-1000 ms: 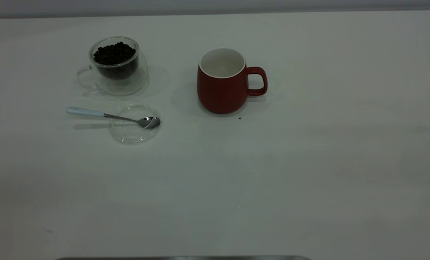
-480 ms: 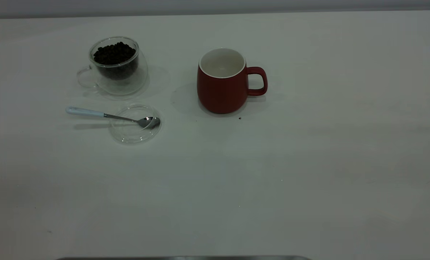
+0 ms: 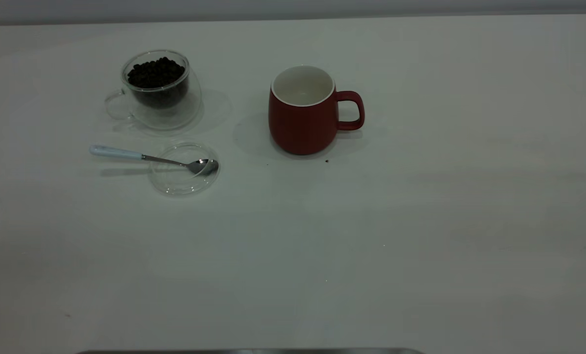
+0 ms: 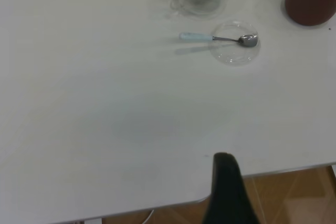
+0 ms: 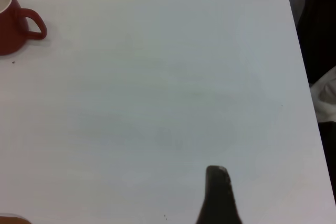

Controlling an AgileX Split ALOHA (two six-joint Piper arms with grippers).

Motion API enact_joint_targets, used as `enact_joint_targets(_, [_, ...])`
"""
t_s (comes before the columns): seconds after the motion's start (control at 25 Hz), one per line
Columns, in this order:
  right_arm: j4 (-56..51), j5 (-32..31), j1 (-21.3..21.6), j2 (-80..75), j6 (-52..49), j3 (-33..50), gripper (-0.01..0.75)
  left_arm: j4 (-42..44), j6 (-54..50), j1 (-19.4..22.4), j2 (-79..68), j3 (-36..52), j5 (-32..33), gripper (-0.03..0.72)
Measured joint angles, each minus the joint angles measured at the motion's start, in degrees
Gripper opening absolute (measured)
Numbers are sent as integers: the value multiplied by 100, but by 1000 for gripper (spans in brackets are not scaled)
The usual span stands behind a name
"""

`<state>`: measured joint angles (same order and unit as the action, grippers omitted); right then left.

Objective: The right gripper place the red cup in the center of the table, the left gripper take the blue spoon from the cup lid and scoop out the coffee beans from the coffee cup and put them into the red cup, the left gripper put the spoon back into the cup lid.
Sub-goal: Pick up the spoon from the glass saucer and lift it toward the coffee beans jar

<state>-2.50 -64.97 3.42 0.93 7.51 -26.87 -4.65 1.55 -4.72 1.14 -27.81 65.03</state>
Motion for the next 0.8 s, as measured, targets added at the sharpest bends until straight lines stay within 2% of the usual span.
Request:
enact_joint_targets(0.16, [0, 0, 0, 0, -5, 0, 591, 0, -249, 0, -50, -50, -32, 563])
enact_joint_targets(0.28, [0, 0, 0, 0, -5, 0, 591, -6, -578, 0, -535, -408, -127, 563])
enact_joint_targets(0.64, [1, 0, 0, 0, 0, 0, 591, -71, -589, 0, -3596, -1537, -585, 563])
enact_joint_targets(0.8, [1, 0, 0, 0, 0, 0, 591, -643, -101, 0, -4631, -1777, -1008, 563])
